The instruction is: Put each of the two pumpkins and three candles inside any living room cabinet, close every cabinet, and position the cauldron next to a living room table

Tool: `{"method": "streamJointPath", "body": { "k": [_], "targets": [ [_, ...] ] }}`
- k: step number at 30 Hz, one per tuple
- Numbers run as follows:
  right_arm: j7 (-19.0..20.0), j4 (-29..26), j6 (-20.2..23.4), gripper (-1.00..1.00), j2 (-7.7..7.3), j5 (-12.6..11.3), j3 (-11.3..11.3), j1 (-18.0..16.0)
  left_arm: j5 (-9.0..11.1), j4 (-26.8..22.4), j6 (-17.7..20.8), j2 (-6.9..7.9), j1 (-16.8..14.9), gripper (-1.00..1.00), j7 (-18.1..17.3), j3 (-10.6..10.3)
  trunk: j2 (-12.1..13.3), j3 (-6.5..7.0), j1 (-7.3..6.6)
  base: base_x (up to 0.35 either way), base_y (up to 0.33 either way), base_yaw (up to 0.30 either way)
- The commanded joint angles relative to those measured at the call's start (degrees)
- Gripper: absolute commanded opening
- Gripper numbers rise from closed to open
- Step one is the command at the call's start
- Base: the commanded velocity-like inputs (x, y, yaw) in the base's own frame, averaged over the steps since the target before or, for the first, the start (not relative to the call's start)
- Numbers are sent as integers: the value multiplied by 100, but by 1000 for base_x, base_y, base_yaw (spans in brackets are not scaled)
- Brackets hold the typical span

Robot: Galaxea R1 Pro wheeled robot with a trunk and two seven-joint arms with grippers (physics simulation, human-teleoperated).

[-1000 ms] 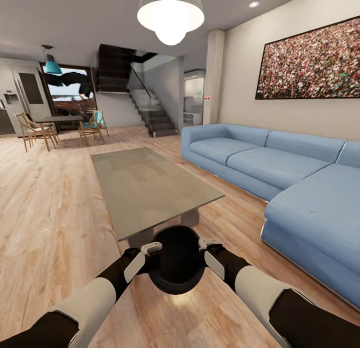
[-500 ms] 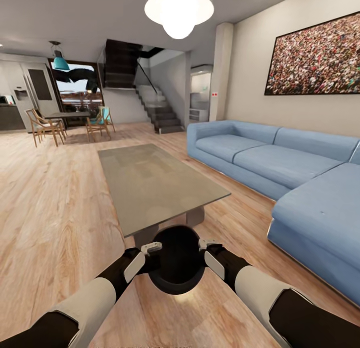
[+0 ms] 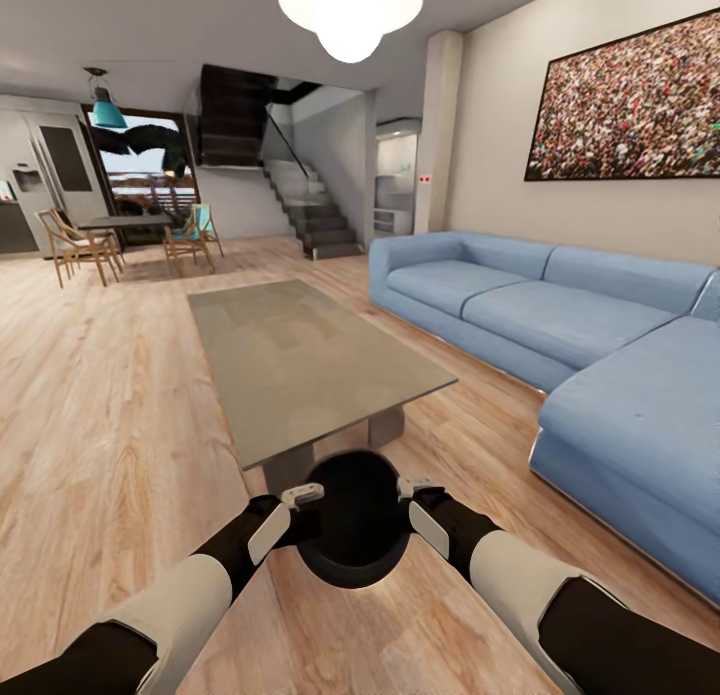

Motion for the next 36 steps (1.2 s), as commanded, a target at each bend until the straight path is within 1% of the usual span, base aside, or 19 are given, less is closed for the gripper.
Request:
{"method": "streamJointPath", "body": {
  "k": [1, 36],
  "targets": [
    [-41, -84, -327, -100, -1, 1, 9, -8, -42, -1, 31, 6, -2, -100, 52, -16, -4, -15, -2, 0, 0, -13],
    [-47, -84, -333, -100, -1, 2, 9, -8, -42, -1, 31, 6, -2, -100, 52, -16, -4, -336, -2, 0, 0, -1]
  ]
}}
